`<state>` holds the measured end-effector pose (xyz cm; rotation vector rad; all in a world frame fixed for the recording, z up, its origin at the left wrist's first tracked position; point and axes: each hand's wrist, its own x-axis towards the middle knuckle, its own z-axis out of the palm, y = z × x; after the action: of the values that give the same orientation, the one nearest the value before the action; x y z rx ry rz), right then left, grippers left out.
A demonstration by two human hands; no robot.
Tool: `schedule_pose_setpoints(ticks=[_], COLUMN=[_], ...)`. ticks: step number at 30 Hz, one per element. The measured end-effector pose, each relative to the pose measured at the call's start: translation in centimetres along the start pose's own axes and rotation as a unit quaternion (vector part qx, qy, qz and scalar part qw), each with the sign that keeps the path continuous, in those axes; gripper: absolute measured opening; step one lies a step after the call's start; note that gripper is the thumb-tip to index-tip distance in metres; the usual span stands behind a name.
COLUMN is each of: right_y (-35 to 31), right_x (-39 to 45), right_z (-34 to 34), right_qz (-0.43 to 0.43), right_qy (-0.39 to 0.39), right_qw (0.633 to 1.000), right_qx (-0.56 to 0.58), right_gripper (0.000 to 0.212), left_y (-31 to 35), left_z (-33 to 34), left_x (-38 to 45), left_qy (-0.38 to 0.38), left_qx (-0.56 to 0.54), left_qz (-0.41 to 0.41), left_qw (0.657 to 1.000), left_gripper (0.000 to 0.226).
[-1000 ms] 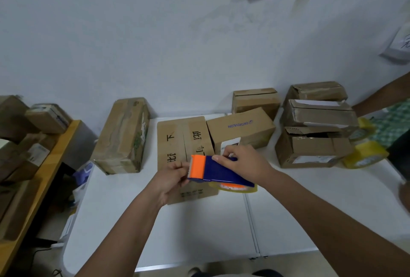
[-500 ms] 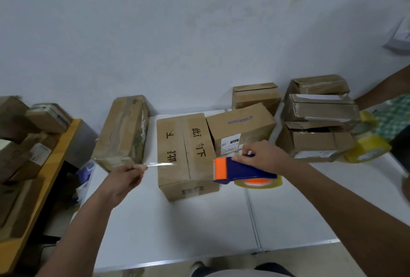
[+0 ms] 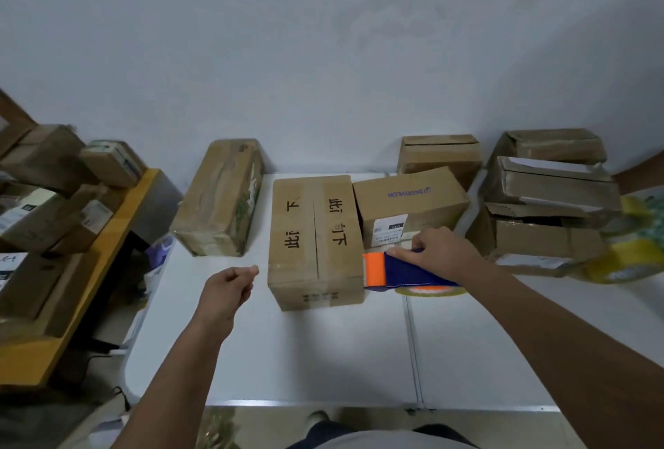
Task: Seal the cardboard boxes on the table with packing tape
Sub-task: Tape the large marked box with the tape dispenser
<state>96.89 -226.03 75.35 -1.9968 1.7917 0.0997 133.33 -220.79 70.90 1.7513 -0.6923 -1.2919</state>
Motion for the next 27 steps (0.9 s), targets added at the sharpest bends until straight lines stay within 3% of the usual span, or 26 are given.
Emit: schedule_pose_setpoints(ticks=[4, 13, 21, 27], right_y=[0.2, 1.4, 2.4, 2.3], right_x=[-0.6, -1.2, 0.7, 1.3], right_z=[0.0, -1.1, -0.8, -0.3], right_qz=[-0.018, -0.035, -0.036, -0.042], right_qy=[-0.003, 0.015, 0.013, -0.004], right_qw=[1.0, 0.999, 0.999, 0.998], right_qx=[0.012, 0.018, -0.024, -0.038], right_gripper=[0.055, 0.053, 0.061, 0.063], left_y=[-0.7, 0.1, -1.0, -1.2], left_z=[-0.2, -1.6, -0.5, 0.5], left_x=[-0.2, -0.2, -0.4, -0.4], left_qy=[0.045, 0.046, 0.02, 0.031], left_qx=[0.022, 0.077, 0.041, 0.108], left_qz=[0.022, 0.056, 0.002, -0.023], left_qw=[0.998, 0.994, 0.999, 0.993], left_gripper=[0.02, 0.023, 0.031, 0.035])
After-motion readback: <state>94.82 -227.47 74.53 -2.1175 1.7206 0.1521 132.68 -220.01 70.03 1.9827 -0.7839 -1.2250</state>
